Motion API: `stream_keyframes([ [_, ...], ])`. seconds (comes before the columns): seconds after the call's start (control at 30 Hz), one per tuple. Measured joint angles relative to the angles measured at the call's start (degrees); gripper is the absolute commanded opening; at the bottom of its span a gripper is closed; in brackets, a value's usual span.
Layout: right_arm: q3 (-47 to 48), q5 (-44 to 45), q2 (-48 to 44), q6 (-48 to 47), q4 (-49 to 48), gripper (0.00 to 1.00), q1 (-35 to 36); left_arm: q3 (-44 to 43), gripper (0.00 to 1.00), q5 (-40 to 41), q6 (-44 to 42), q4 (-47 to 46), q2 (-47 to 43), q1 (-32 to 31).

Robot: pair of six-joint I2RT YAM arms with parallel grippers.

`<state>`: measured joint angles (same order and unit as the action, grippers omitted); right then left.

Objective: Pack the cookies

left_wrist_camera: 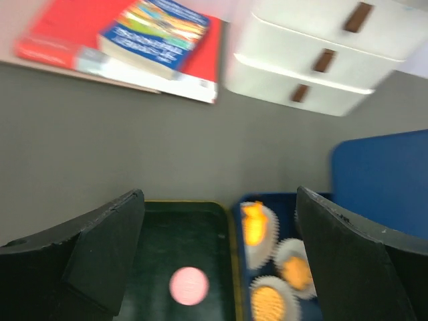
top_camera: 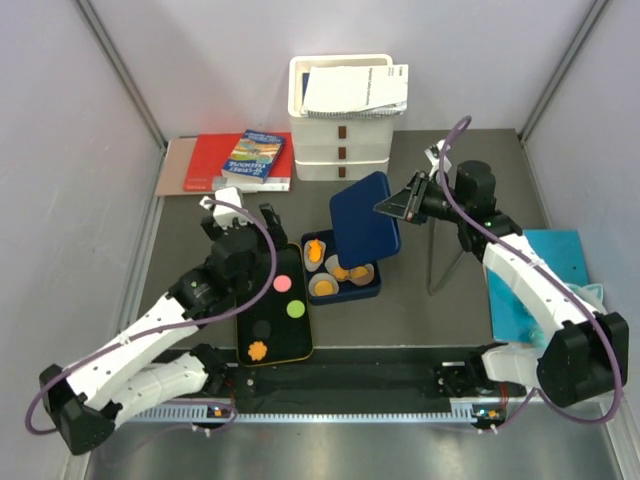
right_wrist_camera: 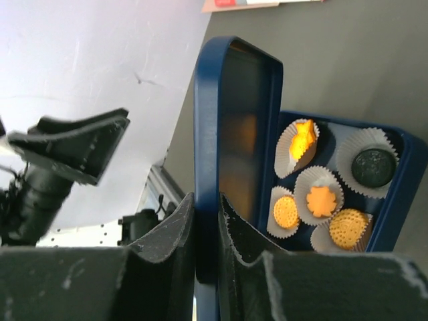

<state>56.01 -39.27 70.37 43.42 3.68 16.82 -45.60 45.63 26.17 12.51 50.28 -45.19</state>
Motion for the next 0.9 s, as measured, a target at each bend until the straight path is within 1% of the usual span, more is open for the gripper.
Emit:
stream_keyframes([
  [0.07, -1.38, -1.29, 0.55, 0.85, -2.21, 0.0, -0.02, -0.11, 0.99, -7.1, 3.3, 0.24, -0.28, 3.5],
  [0.1, -2.1, -1.81, 0.79, 1.46, -3.5, 0.0, -0.02, -0.15, 0.99, -12.28, 5.4, 0.24, -0.2, 5.88],
  [0.23, -5.14, -4.04, 2.38, 4.5, -9.92, 0.0, -0.02, 0.17, 0.99, -26.67, 11.02, 0.15, 2.62, 12.04],
  [0.33, -7.76, -5.64, 4.46, 7.5, -15.78, 0.0, -0.02, 1.81, 0.99, -35.26, 14.62, -1.01, 3.13, 14.97],
  [0.4, -9.64, -6.82, 5.95, 9.94, -19.32, 0.0, -0.02, 3.17, 0.99, -39.6, 16.46, -2.23, 3.1, 16.26],
  [0.57, -11.89, -9.94, 10.91, 15.76, -28.15, 0.0, -0.09, 6.01, 0.99, -46.1, 19.45, -3.45, 2.36, 18.58],
  [0.9, -13.66, -12.81, 18.93, 22.58, -41.59, 0.0, -0.13, 7.37, 0.99, -49.44, 20.92, -4.02, 0.33, 19.67],
])
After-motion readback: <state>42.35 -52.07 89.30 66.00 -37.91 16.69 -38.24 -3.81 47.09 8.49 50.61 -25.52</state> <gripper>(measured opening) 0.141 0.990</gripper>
